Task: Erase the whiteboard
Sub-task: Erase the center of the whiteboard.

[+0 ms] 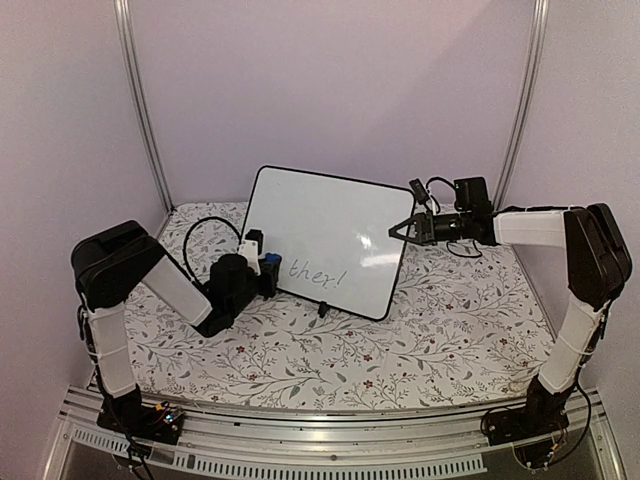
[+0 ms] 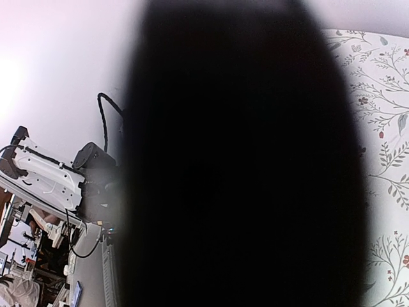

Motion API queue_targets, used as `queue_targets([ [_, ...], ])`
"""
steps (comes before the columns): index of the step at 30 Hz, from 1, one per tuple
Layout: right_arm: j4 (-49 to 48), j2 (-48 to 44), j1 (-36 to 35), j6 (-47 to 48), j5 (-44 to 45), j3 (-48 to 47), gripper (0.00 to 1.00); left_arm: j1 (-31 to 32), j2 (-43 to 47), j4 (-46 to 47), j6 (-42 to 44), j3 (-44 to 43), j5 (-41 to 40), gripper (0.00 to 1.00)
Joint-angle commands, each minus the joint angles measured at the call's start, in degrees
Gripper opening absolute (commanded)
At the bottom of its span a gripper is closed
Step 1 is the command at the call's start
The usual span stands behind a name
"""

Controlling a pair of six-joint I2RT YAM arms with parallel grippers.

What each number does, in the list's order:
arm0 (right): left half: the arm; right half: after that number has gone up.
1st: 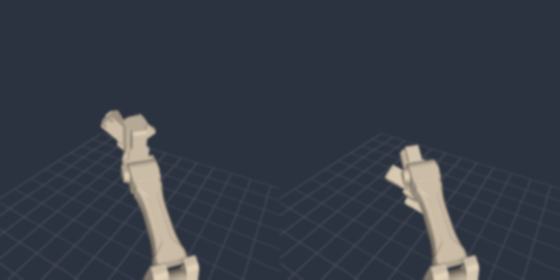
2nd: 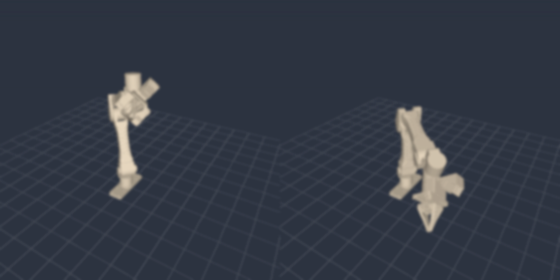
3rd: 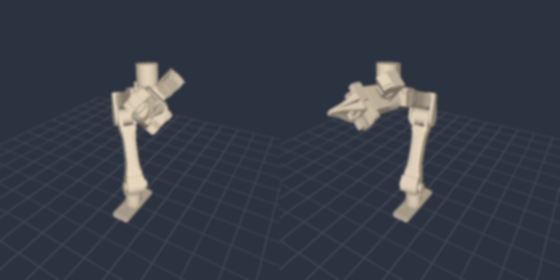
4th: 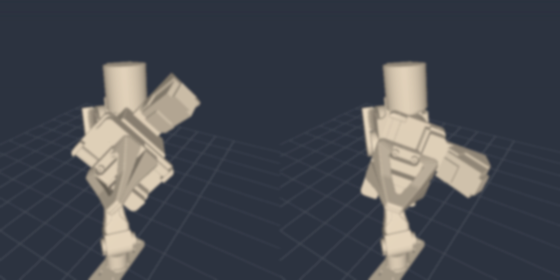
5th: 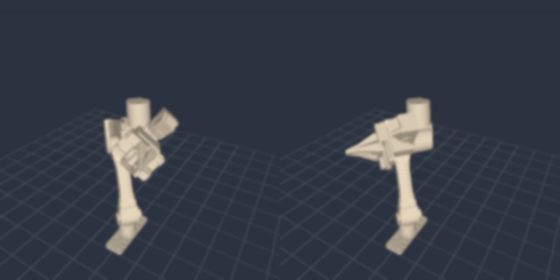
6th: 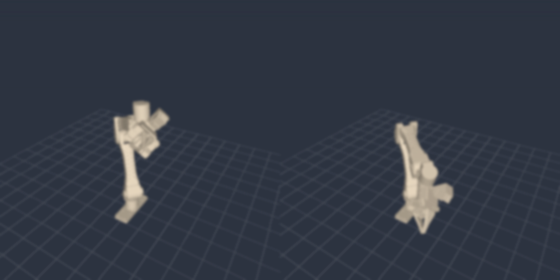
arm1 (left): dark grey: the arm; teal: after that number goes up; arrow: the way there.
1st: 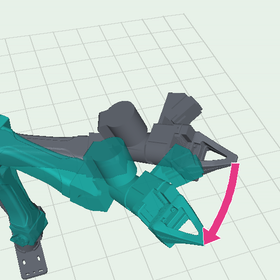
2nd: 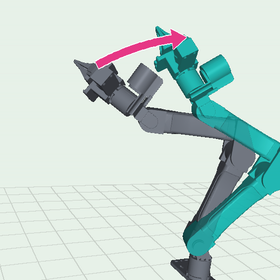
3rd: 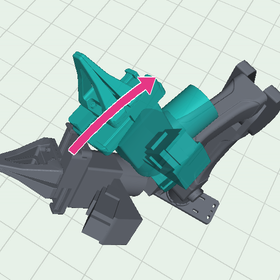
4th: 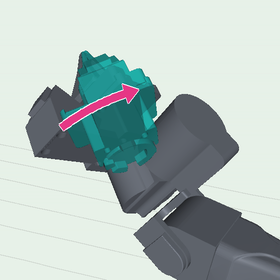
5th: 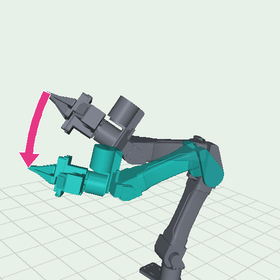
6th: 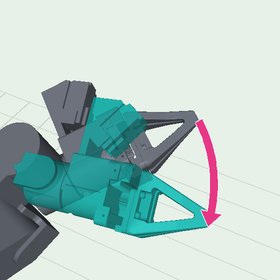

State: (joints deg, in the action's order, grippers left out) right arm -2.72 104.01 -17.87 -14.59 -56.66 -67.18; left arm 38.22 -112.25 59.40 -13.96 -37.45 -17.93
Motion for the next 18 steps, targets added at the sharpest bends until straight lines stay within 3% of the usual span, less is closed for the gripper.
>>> queue_targets([
  [1, 9.42, 1.70, -2.56, 0.75, -3.80, 2.23, 0.01, 2.53, -4.25, 0.79, 0.55, -3.20, -1.31, 0.00],
  [10, 9.92, 2.03, -2.75, 0.77, -3.89, 2.03, 0.01, 5.71, -7.50, 4.85, -1.33, -4.59, -8.16, 0.00],
  [18, 10.15, 1.81, -2.80, 1.00, -3.89, 1.97, 0.00, 1.32, -3.85, 3.50, -0.28, -1.53, -17.81, 0.00],
])
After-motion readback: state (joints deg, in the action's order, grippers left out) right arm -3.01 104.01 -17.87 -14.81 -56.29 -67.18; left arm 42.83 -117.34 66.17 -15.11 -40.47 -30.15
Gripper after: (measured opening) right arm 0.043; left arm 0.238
